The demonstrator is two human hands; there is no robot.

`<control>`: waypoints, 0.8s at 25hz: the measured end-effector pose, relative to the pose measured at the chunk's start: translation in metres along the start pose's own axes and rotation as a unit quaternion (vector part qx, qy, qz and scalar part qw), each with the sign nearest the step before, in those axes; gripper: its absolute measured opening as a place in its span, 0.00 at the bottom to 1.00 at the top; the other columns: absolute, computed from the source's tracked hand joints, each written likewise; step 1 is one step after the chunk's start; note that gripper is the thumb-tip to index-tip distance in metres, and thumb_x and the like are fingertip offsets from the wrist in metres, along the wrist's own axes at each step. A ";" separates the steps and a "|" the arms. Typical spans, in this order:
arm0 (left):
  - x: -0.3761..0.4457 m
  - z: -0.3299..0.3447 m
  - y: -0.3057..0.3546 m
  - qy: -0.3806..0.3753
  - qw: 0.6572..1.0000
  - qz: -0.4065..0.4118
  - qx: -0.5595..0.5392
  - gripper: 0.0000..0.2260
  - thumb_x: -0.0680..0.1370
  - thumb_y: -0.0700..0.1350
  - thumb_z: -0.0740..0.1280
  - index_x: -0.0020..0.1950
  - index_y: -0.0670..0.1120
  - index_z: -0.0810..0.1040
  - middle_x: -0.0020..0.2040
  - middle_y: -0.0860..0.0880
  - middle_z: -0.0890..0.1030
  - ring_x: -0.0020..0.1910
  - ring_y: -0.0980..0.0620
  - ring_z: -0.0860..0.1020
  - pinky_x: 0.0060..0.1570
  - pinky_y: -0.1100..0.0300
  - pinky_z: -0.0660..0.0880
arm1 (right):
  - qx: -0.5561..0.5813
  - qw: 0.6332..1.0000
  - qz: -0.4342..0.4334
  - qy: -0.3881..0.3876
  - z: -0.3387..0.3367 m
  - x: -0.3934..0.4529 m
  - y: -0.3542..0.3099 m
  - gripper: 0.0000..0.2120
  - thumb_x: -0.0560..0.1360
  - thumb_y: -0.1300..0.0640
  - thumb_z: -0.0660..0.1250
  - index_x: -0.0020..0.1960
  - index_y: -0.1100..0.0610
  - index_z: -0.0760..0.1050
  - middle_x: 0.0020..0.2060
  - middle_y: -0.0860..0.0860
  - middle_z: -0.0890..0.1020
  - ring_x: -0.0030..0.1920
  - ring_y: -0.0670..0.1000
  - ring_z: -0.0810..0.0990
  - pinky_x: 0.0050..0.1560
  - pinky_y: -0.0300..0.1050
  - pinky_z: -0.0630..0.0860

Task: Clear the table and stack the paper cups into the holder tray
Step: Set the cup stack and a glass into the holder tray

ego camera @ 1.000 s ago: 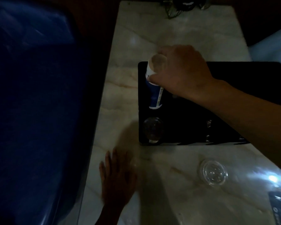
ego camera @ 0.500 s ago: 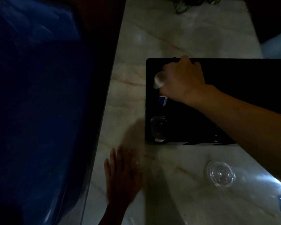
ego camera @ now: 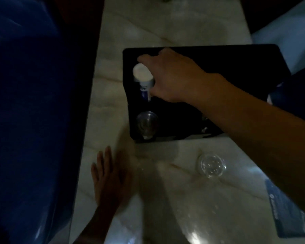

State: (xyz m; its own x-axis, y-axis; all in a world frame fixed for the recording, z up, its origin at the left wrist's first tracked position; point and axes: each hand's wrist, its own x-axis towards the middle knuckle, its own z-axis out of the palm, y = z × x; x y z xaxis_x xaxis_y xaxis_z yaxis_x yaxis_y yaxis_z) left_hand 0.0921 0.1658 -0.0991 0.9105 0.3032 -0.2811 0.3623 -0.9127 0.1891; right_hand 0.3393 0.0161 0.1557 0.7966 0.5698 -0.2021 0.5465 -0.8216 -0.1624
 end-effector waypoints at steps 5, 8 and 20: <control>0.000 0.005 -0.002 0.004 0.999 0.008 0.038 0.36 0.76 0.64 0.53 0.80 0.52 0.47 0.81 0.46 0.45 0.79 0.40 0.45 0.74 0.36 0.49 | 0.195 0.959 0.081 0.189 0.067 -0.118 0.025 0.22 0.75 0.50 0.69 0.67 0.53 0.74 0.58 0.51 0.80 0.62 0.52 0.74 0.58 0.42 0.70; -0.002 0.008 -0.003 0.005 0.999 0.016 0.049 0.36 0.75 0.65 0.53 0.80 0.55 0.45 0.81 0.46 0.43 0.79 0.40 0.44 0.74 0.35 0.49 | 0.229 0.938 0.193 0.175 0.146 -0.176 0.044 0.18 0.75 0.49 0.70 0.63 0.53 0.77 0.56 0.50 0.82 0.59 0.51 0.77 0.56 0.42 0.74; 0.000 0.012 -0.004 0.033 0.998 0.014 0.047 0.35 0.75 0.66 0.51 0.79 0.57 0.46 0.81 0.45 0.46 0.79 0.39 0.46 0.74 0.36 0.49 | 0.155 0.926 0.343 0.005 0.262 -0.221 0.081 0.44 0.72 0.42 0.72 0.80 0.51 0.52 0.77 0.58 0.58 0.75 0.63 0.56 0.71 0.63 0.67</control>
State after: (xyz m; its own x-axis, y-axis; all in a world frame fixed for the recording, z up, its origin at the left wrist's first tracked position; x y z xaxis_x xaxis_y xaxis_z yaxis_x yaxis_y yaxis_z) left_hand 0.0881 0.1664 -0.1108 0.9326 0.2911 -0.2135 0.3184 -0.9420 0.1064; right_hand 0.1392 -0.1715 -0.0659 0.9318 -0.0868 -0.3524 -0.1898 -0.9442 -0.2693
